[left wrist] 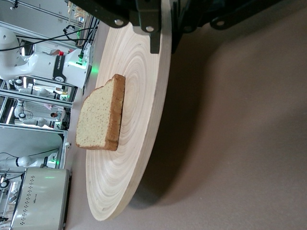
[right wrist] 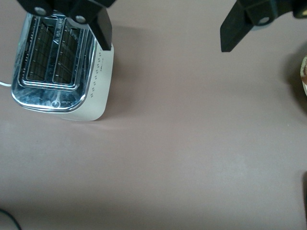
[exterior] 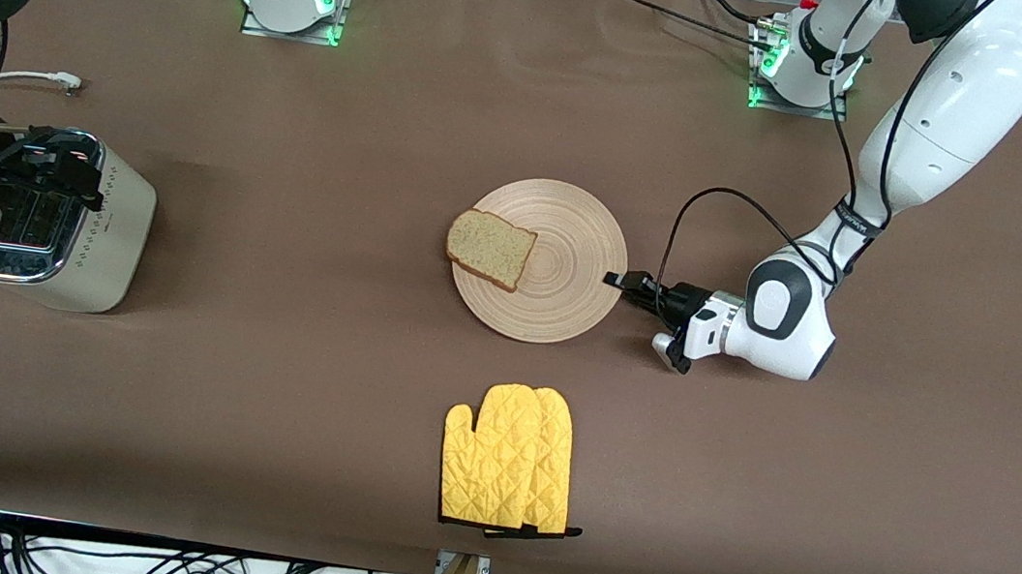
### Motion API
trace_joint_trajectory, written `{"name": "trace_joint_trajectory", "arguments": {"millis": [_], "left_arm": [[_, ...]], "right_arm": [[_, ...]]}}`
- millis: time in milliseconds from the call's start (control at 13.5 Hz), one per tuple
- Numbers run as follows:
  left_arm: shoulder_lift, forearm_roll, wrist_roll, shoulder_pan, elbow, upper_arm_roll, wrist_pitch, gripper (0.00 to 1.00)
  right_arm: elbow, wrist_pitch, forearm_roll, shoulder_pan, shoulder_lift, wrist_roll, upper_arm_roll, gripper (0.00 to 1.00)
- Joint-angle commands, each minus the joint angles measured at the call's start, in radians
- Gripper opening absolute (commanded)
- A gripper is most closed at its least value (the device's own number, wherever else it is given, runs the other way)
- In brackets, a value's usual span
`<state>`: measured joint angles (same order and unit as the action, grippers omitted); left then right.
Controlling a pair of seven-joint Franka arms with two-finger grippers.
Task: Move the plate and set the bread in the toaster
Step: 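Slide the plate toward the toaster with the left gripper while the right gripper approaches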
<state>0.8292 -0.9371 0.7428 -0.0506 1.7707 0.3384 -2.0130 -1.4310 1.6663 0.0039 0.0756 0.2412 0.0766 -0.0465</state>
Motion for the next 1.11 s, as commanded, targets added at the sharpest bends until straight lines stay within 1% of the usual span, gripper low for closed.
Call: {"name": "trace_joint_trajectory", "arguments": {"millis": [0, 74, 223, 297, 371, 519, 668, 816, 890, 1039], "left_arm": [[-0.010, -0.029, 0.010, 0.026, -0.008, -0.007, 0.005, 0.00], [-0.009, -0.028, 0.009, 0.029, -0.011, -0.009, -0.006, 0.15], [-0.010, -0.029, 0.006, 0.028, -0.005, -0.009, -0.004, 0.60], [-0.013, -0.029, 0.006, 0.026, -0.008, -0.009, -0.004, 0.98], [-0.015, -0.029, 0.004, 0.018, -0.013, -0.010, -0.006, 1.00], [-0.025, -0.026, -0.003, 0.005, -0.017, -0.016, -0.006, 1.00], [-0.082, 0.010, -0.045, -0.020, -0.016, -0.030, 0.006, 1.00], [-0.146, 0.113, -0.065, -0.031, -0.020, -0.035, 0.007, 1.00], [-0.194, 0.156, -0.100, -0.040, -0.019, -0.042, 0.008, 1.00], [-0.277, 0.347, -0.185, -0.046, -0.037, -0.078, 0.026, 1.00]], "right_arm": [[-0.009, -0.008, 0.010, 0.001, -0.003, -0.003, 0.004, 1.00], [-0.009, -0.008, 0.010, 0.001, -0.003, 0.011, 0.004, 1.00], [-0.008, -0.025, 0.011, 0.001, -0.003, 0.015, 0.005, 1.00], [-0.008, -0.031, 0.011, 0.001, -0.005, 0.012, 0.007, 1.00], [-0.009, -0.033, 0.011, 0.003, -0.003, 0.011, 0.005, 1.00], [-0.026, -0.045, 0.019, 0.003, -0.003, 0.006, 0.007, 1.00], [-0.054, -0.053, 0.043, 0.021, 0.007, -0.004, 0.019, 1.00], [-0.055, -0.045, 0.128, 0.042, 0.035, -0.008, 0.020, 1.00], [-0.055, -0.039, 0.171, 0.055, 0.055, -0.009, 0.020, 1.00], [-0.060, -0.033, 0.264, 0.075, 0.099, -0.011, 0.020, 1.00]]}}
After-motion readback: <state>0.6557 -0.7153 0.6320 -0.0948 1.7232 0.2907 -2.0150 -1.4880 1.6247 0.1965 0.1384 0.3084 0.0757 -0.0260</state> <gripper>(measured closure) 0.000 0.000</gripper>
